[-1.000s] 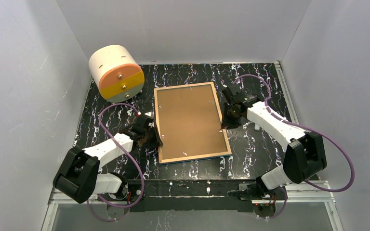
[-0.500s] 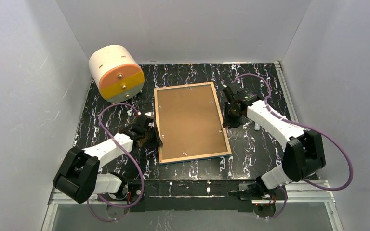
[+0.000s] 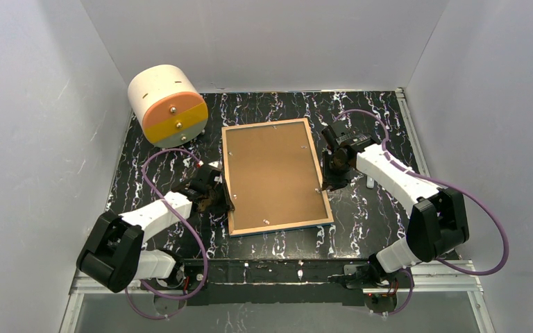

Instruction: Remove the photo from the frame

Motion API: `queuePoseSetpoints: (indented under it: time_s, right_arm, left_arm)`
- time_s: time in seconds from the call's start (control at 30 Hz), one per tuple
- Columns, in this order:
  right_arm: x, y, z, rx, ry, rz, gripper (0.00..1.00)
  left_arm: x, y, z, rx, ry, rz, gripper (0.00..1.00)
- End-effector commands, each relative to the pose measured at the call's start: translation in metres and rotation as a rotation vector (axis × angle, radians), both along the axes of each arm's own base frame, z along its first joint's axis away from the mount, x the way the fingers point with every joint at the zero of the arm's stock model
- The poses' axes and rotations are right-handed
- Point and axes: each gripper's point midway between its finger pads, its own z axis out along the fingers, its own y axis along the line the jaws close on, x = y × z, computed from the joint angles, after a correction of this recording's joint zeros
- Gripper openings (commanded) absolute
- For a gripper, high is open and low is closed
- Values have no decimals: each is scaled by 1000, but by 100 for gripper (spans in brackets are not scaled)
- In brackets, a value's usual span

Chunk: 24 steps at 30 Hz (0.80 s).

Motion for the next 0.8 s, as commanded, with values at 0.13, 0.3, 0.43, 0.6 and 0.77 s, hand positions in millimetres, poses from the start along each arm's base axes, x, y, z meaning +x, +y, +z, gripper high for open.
queuePoseSetpoints:
  time_s: [0.13,0.3,0.43,0.6,0.77]
  right_arm:
    - [-7,6,11,36,36,58,1]
    - [1,1,20,8,-2,34,1]
    - [18,-2,33,-8,-94,13,1]
    - [43,9,49,38,-206,0,1]
    - [74,22,55,92,-247,-18,1]
  left_arm:
    - [-42,36,-37,178,165,-23,8]
    - [-41,36,-38,180,165,-28,7]
    - [-41,35,-37,176,162,-24,4]
    - [-41,32,-36,154,160,-19,0]
    - [-49,28,-34,115,165,-30,0]
